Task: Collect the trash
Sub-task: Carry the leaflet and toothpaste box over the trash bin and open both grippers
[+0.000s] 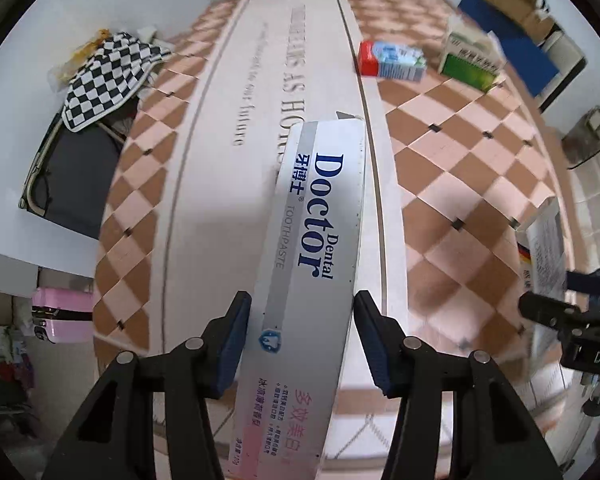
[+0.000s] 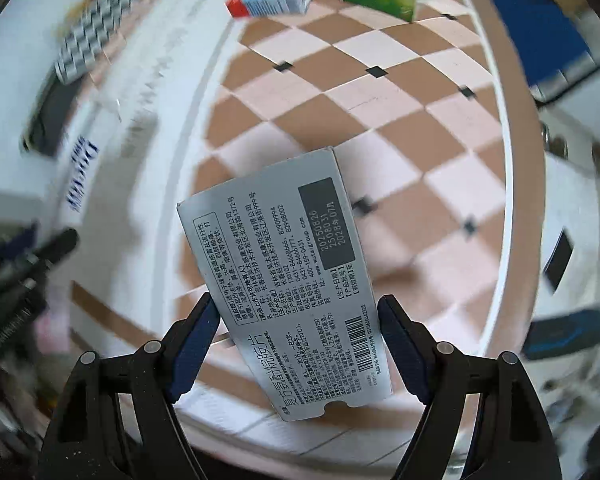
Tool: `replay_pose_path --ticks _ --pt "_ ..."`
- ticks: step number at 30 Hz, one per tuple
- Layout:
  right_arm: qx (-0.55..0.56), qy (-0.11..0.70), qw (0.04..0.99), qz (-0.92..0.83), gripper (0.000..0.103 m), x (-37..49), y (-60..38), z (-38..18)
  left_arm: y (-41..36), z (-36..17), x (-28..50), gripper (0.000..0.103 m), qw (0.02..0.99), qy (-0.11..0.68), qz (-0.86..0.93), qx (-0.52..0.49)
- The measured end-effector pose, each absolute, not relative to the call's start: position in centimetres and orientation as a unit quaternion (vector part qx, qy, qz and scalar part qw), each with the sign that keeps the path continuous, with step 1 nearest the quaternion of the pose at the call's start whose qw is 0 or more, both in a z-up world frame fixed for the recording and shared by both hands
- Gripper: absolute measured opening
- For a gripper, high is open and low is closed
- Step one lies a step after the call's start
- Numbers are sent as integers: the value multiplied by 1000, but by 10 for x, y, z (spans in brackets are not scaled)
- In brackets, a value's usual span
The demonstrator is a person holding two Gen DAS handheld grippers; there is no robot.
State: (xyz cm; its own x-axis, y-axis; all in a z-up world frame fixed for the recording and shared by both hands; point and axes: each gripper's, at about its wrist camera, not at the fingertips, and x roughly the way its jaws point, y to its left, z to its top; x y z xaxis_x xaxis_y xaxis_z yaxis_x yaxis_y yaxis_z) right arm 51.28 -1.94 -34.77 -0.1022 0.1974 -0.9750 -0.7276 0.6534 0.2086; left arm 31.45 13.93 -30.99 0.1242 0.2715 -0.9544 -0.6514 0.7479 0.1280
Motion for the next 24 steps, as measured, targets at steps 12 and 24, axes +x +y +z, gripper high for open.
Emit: replay_pose_path --ticks 12,24 --pt "-43 642 686 340 82 275 -83 -277 75 -269 139 49 775 546 254 -190" --pt "-9 737 615 281 82 146 -166 -386 27 -399 35 49 673 640 192 -316"
